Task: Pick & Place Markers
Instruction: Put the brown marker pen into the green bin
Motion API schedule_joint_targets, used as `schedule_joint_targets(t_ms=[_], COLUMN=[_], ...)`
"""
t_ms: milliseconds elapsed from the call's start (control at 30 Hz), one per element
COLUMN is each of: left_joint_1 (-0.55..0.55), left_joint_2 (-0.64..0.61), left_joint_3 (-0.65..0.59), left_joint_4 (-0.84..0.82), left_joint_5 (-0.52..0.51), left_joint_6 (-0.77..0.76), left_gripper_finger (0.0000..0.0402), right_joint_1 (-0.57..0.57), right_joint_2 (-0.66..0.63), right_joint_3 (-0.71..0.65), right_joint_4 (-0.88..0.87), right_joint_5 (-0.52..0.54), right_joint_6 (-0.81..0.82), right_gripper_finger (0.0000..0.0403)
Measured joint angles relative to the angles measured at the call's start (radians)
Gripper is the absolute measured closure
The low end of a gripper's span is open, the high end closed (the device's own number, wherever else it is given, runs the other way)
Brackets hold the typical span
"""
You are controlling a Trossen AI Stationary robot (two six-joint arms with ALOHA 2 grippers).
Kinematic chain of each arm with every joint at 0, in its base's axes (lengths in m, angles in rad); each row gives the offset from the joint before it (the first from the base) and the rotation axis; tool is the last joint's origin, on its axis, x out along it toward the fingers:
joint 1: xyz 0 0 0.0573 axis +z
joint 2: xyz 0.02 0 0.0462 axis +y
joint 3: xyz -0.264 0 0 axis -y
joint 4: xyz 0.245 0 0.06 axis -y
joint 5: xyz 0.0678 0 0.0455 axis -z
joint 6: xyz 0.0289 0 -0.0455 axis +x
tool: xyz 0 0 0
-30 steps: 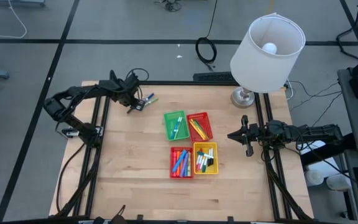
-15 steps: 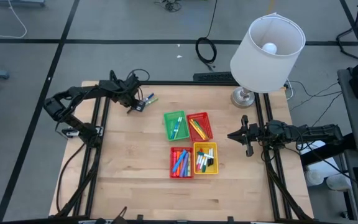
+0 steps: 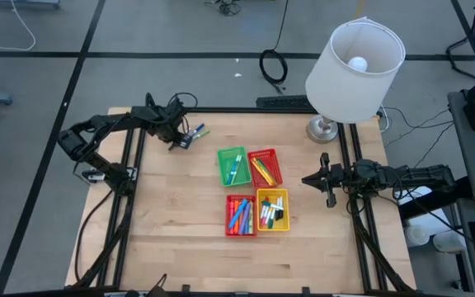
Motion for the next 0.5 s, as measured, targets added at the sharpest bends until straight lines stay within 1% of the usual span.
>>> schedule_joint_targets(t_ms=[167, 367, 500], left_joint_1=[0.000, 0.000, -0.027], left_joint_2=[0.010, 0.107, 0.132], left_joint_3=[0.000, 0.007, 0.016], left_joint_4=[-0.033, -0.036, -0.036], left_joint_5=[0.006, 0.025, -0.013], left_joint_6=[-0.012, -0.016, -0.014], left_gripper_finger=[0.0275, 0.0275, 0.0275], right_joint_1=[0.000, 0.000, 0.000], right_joint_2=[0.000, 0.000, 0.000], right_joint_3=[0.000, 0.000, 0.000], right_joint_4=[0.000, 0.000, 0.000], right_joint_5=[0.000, 0.000, 0.000], right_joint_6=[0.000, 0.000, 0.000], right_gripper_finger=[0.0385, 0.0385, 0.0385])
